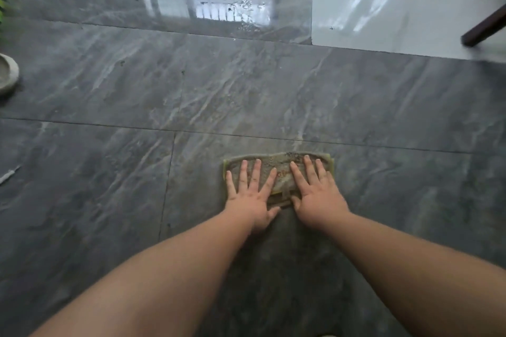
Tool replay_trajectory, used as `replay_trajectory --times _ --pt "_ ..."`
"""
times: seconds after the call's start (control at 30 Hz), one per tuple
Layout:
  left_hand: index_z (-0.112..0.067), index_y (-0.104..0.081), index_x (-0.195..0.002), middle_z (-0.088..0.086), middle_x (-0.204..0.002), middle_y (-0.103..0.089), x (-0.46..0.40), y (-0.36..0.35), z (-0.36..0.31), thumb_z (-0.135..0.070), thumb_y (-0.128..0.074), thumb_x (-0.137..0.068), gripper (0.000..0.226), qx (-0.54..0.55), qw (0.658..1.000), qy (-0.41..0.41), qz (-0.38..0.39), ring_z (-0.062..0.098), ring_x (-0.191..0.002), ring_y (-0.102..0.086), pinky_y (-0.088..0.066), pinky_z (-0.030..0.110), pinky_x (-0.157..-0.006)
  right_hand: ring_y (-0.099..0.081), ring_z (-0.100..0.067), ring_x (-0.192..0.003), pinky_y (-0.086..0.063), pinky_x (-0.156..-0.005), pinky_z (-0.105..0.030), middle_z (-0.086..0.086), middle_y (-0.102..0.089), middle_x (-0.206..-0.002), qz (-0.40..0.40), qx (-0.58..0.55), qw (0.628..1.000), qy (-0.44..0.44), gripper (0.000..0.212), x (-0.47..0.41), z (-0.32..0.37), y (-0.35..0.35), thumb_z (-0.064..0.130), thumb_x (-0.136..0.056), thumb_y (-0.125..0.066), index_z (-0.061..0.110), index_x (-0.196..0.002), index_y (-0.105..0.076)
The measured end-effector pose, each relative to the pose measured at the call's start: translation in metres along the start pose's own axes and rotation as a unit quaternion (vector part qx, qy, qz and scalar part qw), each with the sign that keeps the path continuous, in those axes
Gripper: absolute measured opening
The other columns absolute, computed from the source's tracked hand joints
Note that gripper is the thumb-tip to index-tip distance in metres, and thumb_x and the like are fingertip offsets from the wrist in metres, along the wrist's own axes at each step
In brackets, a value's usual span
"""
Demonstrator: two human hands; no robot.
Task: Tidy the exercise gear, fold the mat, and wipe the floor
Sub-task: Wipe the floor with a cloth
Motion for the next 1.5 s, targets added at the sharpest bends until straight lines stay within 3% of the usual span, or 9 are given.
replay_trajectory --times 0.13,0.33,0.5,0.67,0.93,1.1,1.5 --pt "-0.038 0.028 -0.147 0.003 -0.146 0.047 0.0 -0.017 -0.057 -0.075 -0.021 -0.089 0.084 0.008 0.999 -0.038 0.024 0.034 -0.134 0.046 0.025 0.066 -0.105 0.018 -0.03 -0.151 0.006 -0.123 -0.046 -0.007 0.02 -0.164 -0.019 -0.032 0.998 -0.046 0.08 0.038 -0.046 -0.028 0.049 -0.095 -0.034 0.032 -0.154 0.017" --pt "-0.047 0.025 -0.146 -0.005 -0.151 0.042 -0.018 -0.007 -0.088 -0.058 -0.012 -0.099 0.061 0.015 0.999 -0.016 -0.031 0.026 -0.136 0.044 0.024 0.061 -0.11 0.019 -0.027 -0.151 0.012 -0.121 -0.044 -0.004 0.021 -0.162 -0.06 -0.093 0.991 -0.073 0.083 0.043 -0.089 -0.027 0.057 -0.089 -0.032 0.03 -0.155 0.01" --pt "-0.05 0.028 -0.144 -0.007 -0.142 0.049 -0.052 0.015 -0.1 -0.057 -0.016 -0.099 0.063 0.014 1.0 0.007 -0.015 0.025 -0.135 0.044 0.024 0.061 -0.109 0.027 -0.027 -0.148 0.019 -0.118 -0.047 0.0 0.04 -0.152 -0.055 -0.107 0.989 -0.09 0.074 0.003 -0.116 -0.016 0.062 -0.086 -0.001 0.03 -0.148 0.023" --pt "-0.048 0.026 -0.145 -0.006 -0.142 0.049 -0.068 0.032 -0.1 -0.062 -0.021 -0.097 0.068 -0.015 0.999 0.01 0.027 0.023 -0.132 0.045 0.024 0.062 -0.109 0.038 -0.028 -0.142 0.025 -0.115 -0.049 -0.001 0.055 -0.14 0.002 -0.091 0.994 -0.058 0.075 -0.01 -0.12 -0.008 0.064 -0.076 0.014 0.031 -0.14 0.036" --pt "-0.049 0.026 -0.145 -0.006 -0.145 0.046 -0.13 0.094 -0.087 -0.065 -0.021 -0.095 0.07 -0.008 0.999 0.017 -0.026 0.027 -0.141 0.037 0.023 0.062 -0.11 0.034 -0.027 -0.145 0.022 -0.117 -0.048 0.001 0.049 -0.144 -0.013 -0.094 0.994 -0.059 0.078 -0.078 -0.137 0.043 0.066 -0.076 0.01 0.032 -0.143 0.031" --pt "-0.049 0.023 -0.146 -0.005 -0.152 0.041 -0.186 0.148 -0.08 -0.064 -0.021 -0.095 0.069 -0.015 0.999 0.001 -0.045 0.028 -0.142 0.036 0.022 0.063 -0.11 0.031 -0.029 -0.146 0.022 -0.117 -0.048 0.0 0.041 -0.152 -0.025 -0.078 0.994 -0.069 0.076 -0.136 -0.151 0.088 0.063 -0.097 -0.019 0.03 -0.153 0.021" --pt "-0.048 0.024 -0.146 -0.002 -0.157 0.036 -0.318 0.276 -0.073 -0.062 -0.019 -0.096 0.068 -0.018 0.997 -0.028 -0.065 0.03 -0.143 0.035 0.02 0.066 -0.109 0.035 -0.03 -0.144 0.024 -0.115 -0.049 -0.004 0.039 -0.157 -0.002 -0.088 0.989 -0.119 0.076 -0.278 -0.19 0.182 0.061 -0.098 -0.02 0.03 -0.152 0.024"
Point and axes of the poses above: each hand's wrist, its own x-axis away from the middle knuckle, its own y-axis out of the back of the hand, z = x × y, the point moved 10 cm from there along -x, towards the middle knuckle
